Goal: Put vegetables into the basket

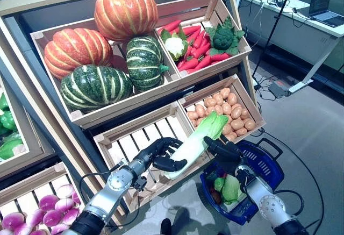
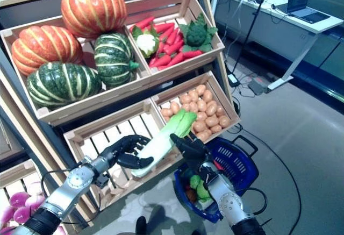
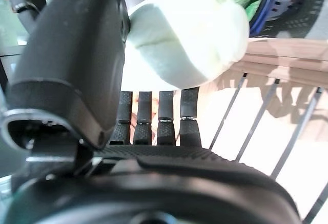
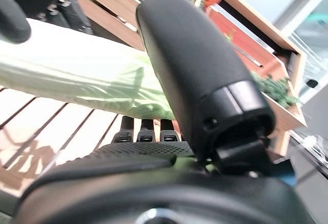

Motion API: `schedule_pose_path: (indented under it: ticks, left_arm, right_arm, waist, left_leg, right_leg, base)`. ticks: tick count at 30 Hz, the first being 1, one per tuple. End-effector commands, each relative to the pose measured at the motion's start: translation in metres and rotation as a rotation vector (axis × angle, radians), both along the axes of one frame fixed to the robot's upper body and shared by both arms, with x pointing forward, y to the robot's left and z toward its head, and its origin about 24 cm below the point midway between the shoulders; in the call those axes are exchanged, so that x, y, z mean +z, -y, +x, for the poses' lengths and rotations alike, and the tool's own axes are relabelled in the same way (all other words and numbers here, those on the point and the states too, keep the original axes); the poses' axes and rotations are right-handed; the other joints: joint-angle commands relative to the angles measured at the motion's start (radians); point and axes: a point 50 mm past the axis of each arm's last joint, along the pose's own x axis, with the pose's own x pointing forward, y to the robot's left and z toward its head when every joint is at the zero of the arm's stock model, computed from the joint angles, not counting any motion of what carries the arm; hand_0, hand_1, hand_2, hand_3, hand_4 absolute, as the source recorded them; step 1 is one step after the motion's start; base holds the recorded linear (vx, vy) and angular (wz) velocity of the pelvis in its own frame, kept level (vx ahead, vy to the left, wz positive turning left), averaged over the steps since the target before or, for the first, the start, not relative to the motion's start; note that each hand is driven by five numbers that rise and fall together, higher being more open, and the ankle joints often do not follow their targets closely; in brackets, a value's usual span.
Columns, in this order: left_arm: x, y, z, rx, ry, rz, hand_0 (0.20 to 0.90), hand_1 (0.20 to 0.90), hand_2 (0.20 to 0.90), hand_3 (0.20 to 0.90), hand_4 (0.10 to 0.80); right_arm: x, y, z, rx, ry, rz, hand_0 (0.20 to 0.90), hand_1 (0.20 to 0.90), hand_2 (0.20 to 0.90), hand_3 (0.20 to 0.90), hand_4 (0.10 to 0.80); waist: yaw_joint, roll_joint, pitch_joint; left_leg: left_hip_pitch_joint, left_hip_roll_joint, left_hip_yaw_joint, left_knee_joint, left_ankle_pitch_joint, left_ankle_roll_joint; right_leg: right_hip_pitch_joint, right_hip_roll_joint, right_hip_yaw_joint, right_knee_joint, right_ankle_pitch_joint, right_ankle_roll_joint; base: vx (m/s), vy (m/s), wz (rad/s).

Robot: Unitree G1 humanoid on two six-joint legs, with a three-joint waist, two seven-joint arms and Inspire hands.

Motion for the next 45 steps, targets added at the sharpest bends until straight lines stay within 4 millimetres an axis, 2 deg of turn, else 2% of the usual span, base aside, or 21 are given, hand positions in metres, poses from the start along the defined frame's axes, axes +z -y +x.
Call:
schedule_pose_path:
  ticks: [1,2,3,4,27,28,29,39,45]
  left_arm:
    - [0.044,0.029,0.022,-0.172,0.225,-0.061,0.300,0.300,0.300,0.300,0.400]
    - [0.043,0.029,0.022,-0.179,0.221,-0.061,0.300,0.300,0.300,0.300,0.400]
    - [0.042,0.030,0.022,-0.180,0.219,-0.059,0.300,0.300,0.300,0.300,0.400]
    - [0.042,0.031,0.023,-0.181,0.218,-0.053,0.300,0.300,0.300,0.300,0.400]
    - [0.039,0.030,0.024,-0.145,0.223,-0.046,0.300,0.300,0.300,0.300,0.400]
    - [0.039,0.030,0.025,-0.136,0.219,-0.060,0.366,0.366,0.366,0.366,0.444]
    - [0.039,0.030,0.025,-0.130,0.217,-0.068,0.900,0.900,0.900,0.900,0.800]
    - [0.033,0.025,0.023,-0.088,0.156,-0.143,0.900,0.900,0.900,0.900,0.800]
    - [0.030,0.022,0.021,-0.058,0.110,-0.221,0.900,0.900,0.900,0.900,0.800]
  right_arm:
    - [0.064,-0.060,0.021,0.313,0.352,0.253,0.900,0.900,0.900,0.900,0.800]
    - [0.066,-0.060,0.023,0.315,0.359,0.263,0.655,0.655,0.655,0.655,0.637]
    - [0.066,-0.061,0.023,0.314,0.360,0.270,0.441,0.441,0.441,0.441,0.494]
    - [0.067,-0.061,0.024,0.309,0.363,0.269,0.300,0.300,0.300,0.300,0.400]
    - [0.073,-0.060,0.029,0.208,0.401,0.299,0.300,0.300,0.300,0.300,0.400]
    - [0.076,-0.059,0.031,0.196,0.413,0.309,0.300,0.300,0.300,0.300,0.400]
    - [0.077,-0.059,0.032,0.191,0.416,0.316,0.300,0.300,0.300,0.300,0.400]
    - [0.082,-0.049,0.033,0.115,0.450,0.339,0.300,0.300,0.300,0.300,0.400]
    - [0.083,-0.032,0.034,0.029,0.475,0.330,0.300,0.300,0.300,0.300,0.400]
  waist:
    - [0.018,-0.018,-0.054]
    - [0.018,-0.018,-0.056]
    - [0.018,-0.018,-0.057]
    - [0.018,-0.018,-0.057]
    - [0.013,-0.013,-0.055]
    - [0.013,-0.013,-0.053]
    - [0.013,-0.012,-0.051]
    - [0.006,-0.011,-0.049]
    - [-0.003,-0.010,-0.041]
  left_leg:
    - [0.057,0.013,0.008,0.007,-0.124,-0.017]
    - [0.057,0.014,0.007,0.007,-0.124,-0.018]
    - [0.057,0.014,0.008,0.007,-0.123,-0.019]
    - [0.057,0.015,0.009,0.007,-0.123,-0.020]
    - [0.057,0.019,0.009,0.007,-0.121,-0.021]
    - [0.056,0.019,0.009,0.007,-0.122,-0.021]
    - [0.055,0.020,0.009,0.007,-0.122,-0.021]
    - [0.061,0.023,0.018,0.007,-0.126,-0.021]
    - [0.062,0.028,0.028,0.007,-0.125,-0.020]
  right_leg:
    - [-0.024,-0.045,-0.012,0.010,0.053,0.000]
    - [-0.024,-0.045,-0.013,0.011,0.053,0.001]
    - [-0.024,-0.045,-0.012,0.011,0.053,0.001]
    - [-0.024,-0.046,-0.011,0.011,0.054,0.002]
    - [-0.026,-0.051,-0.001,0.011,0.054,0.005]
    - [-0.029,-0.052,0.000,0.014,0.053,0.005]
    - [-0.031,-0.052,0.002,0.016,0.052,0.005]
    - [-0.030,-0.053,0.010,0.014,0.052,0.007]
    - [-0.036,-0.049,0.021,0.019,0.052,0.005]
  base:
    - [0.000,0.000,0.00]
    - [0.000,0.000,0.00]
    - [0.000,0.000,0.00]
    - [0.000,0.000,0.00]
    - [0.000,0.000,0.00]
    - [0.000,0.000,0.00]
    - [0.000,0.000,0.00]
    - [0.001,0.000,0.00]
    - [0.001,-0.016,-0.07]
